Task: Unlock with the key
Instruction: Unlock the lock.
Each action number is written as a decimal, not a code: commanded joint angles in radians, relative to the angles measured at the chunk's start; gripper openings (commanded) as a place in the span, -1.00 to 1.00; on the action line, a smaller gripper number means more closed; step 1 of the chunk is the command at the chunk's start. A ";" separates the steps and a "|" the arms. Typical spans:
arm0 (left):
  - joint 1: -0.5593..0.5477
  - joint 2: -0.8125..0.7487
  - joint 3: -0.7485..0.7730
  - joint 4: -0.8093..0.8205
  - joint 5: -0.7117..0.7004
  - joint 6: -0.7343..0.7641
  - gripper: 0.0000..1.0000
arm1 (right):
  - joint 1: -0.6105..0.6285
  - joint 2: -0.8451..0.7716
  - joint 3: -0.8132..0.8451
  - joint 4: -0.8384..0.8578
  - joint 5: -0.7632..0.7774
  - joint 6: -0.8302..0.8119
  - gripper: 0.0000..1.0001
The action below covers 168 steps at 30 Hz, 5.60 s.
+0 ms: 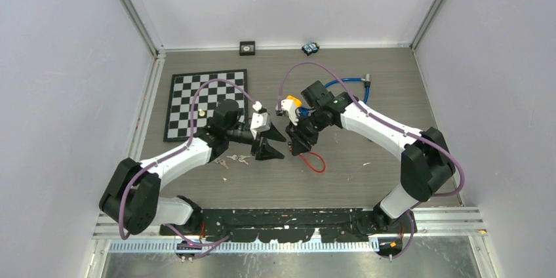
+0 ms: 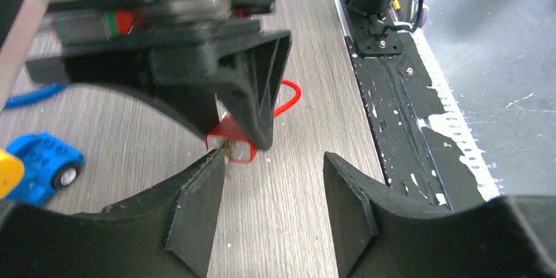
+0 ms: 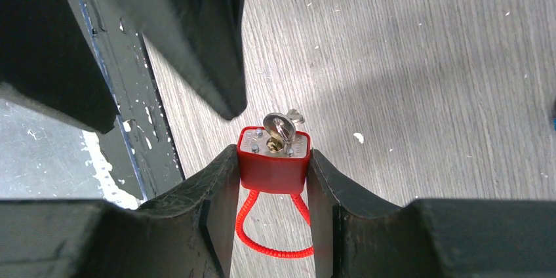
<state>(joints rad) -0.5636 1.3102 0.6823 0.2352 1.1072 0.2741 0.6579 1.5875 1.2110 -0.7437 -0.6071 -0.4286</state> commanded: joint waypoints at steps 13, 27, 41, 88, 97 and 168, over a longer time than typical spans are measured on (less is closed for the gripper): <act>0.081 0.205 0.104 0.213 -0.046 -0.755 -0.12 | -0.001 -0.065 0.020 0.049 0.010 0.002 -0.99; 0.053 0.287 0.148 0.196 -0.098 -0.860 -0.46 | -0.001 -0.044 0.030 0.047 0.012 0.008 -0.99; 0.051 0.310 0.203 0.032 -0.082 -0.858 -0.45 | -0.001 -0.056 0.013 0.054 0.026 0.003 -0.99; -0.095 0.415 0.300 -0.043 -0.134 -1.051 -1.00 | 0.006 0.030 0.125 0.135 0.210 0.143 -0.99; -0.090 0.366 0.264 -0.024 -0.064 -0.893 -1.00 | -0.125 -0.019 0.063 0.130 -0.063 0.131 -1.00; 0.182 0.252 0.116 0.191 -0.325 -1.287 -1.00 | -0.014 0.129 0.136 0.273 0.112 0.372 0.51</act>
<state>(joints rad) -0.3786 1.5784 0.8169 0.2821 0.7414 -0.9501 0.6407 1.7100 1.3167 -0.5076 -0.4335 -0.0792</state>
